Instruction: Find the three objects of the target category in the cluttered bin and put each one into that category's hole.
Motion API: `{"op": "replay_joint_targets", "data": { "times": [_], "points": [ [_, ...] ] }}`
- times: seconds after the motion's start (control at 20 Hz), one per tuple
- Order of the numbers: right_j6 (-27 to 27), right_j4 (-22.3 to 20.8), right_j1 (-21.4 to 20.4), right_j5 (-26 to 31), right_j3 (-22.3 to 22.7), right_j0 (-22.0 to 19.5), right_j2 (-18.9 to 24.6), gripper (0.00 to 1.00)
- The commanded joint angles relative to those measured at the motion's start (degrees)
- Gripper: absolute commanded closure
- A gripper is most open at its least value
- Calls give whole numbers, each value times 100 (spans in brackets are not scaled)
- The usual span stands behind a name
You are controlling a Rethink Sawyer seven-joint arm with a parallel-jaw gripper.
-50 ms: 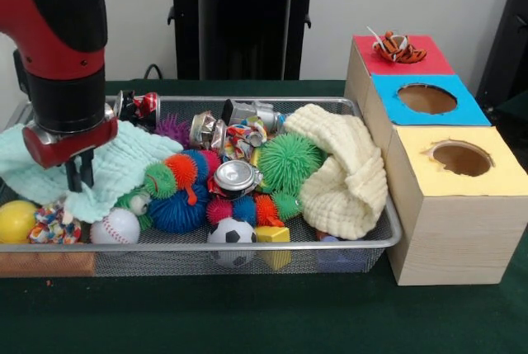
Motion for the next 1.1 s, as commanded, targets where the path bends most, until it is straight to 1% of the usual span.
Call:
{"op": "replay_joint_targets", "data": {
  "times": [0.05, 0.2, 0.25, 0.4, 0.45, 0.6, 0.75, 0.9, 1.0, 1.1],
  "points": [
    [86, 414, -894, 765, 1076, 398, -293, 100],
    [679, 1143, -1550, 1081, 1542, 702, -157, 100],
    [898, 1375, -1675, 1020, 1673, 766, -113, 100],
    [1583, 1995, -1793, 485, 2070, 884, 29, 100],
    [1705, 2159, -1780, 314, 2174, 945, 42, 100],
    [2269, 2668, -1896, -518, 2636, 1154, -28, 100],
    [2612, 2964, -1910, -1097, 2877, 1428, -221, 100],
    [2688, 3113, -1915, -1414, 3022, 1581, -457, 100],
    [2633, 3151, -1923, -1525, 3143, 1580, -585, 100],
    [2517, 3104, -1842, -1724, 3307, 1470, -721, 100]
  ]
}}
